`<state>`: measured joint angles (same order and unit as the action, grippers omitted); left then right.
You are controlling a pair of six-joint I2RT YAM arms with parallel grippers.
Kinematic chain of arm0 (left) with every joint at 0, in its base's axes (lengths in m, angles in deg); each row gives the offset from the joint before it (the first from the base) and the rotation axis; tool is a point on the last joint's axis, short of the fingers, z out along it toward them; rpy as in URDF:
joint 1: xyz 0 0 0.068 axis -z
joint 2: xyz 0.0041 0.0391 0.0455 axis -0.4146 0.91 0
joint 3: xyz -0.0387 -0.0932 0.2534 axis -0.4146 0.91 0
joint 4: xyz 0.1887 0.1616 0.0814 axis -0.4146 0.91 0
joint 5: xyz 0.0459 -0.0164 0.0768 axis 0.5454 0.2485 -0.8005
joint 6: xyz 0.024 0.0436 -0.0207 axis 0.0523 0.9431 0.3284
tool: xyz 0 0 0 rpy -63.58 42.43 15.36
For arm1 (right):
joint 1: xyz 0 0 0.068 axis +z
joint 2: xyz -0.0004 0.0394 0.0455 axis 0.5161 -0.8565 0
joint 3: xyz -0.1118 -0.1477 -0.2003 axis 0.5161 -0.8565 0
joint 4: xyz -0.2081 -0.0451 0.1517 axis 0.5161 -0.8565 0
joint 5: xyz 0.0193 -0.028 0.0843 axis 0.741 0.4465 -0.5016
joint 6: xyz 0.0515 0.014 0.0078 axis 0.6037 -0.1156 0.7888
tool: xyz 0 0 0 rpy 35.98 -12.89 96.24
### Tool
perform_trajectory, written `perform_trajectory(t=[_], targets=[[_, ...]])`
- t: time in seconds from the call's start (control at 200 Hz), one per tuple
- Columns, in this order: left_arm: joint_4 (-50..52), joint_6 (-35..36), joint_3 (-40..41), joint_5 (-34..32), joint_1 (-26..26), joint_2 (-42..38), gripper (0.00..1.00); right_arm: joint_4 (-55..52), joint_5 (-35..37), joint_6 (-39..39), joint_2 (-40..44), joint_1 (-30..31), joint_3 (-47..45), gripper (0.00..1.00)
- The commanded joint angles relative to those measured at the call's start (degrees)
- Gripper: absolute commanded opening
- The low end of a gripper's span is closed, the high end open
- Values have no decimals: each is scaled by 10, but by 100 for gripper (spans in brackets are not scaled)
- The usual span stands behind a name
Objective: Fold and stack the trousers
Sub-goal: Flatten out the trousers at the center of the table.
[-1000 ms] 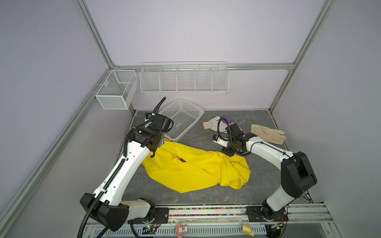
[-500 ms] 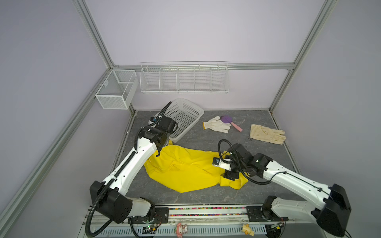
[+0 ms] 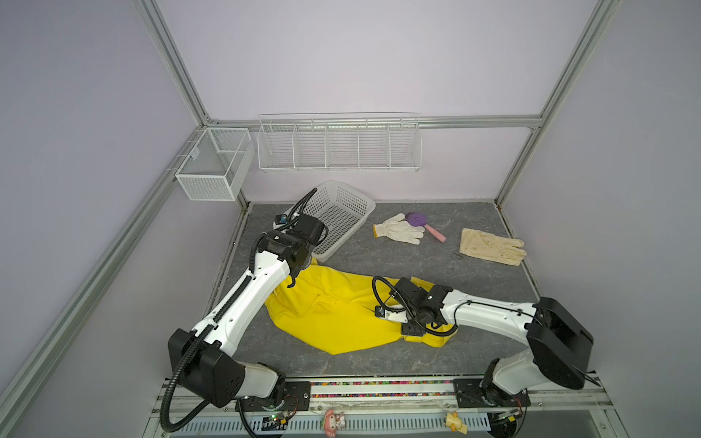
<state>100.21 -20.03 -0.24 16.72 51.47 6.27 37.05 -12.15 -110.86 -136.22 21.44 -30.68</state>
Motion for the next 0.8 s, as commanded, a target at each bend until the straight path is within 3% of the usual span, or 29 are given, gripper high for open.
perform_trajectory(t=[0.0,0.435,0.59,0.8], targets=[[18,-11,5,-22,-11,-17,0,-16,47,5,0,-11,-3,69],[18,6,10,-25,-19,-24,0,-41,83,0,48,-83,-16,61],[18,6,8,-18,-19,-24,0,-38,64,3,33,-86,-5,42],[34,11,-6,-27,-19,-31,0,-64,63,0,100,-112,8,24]])
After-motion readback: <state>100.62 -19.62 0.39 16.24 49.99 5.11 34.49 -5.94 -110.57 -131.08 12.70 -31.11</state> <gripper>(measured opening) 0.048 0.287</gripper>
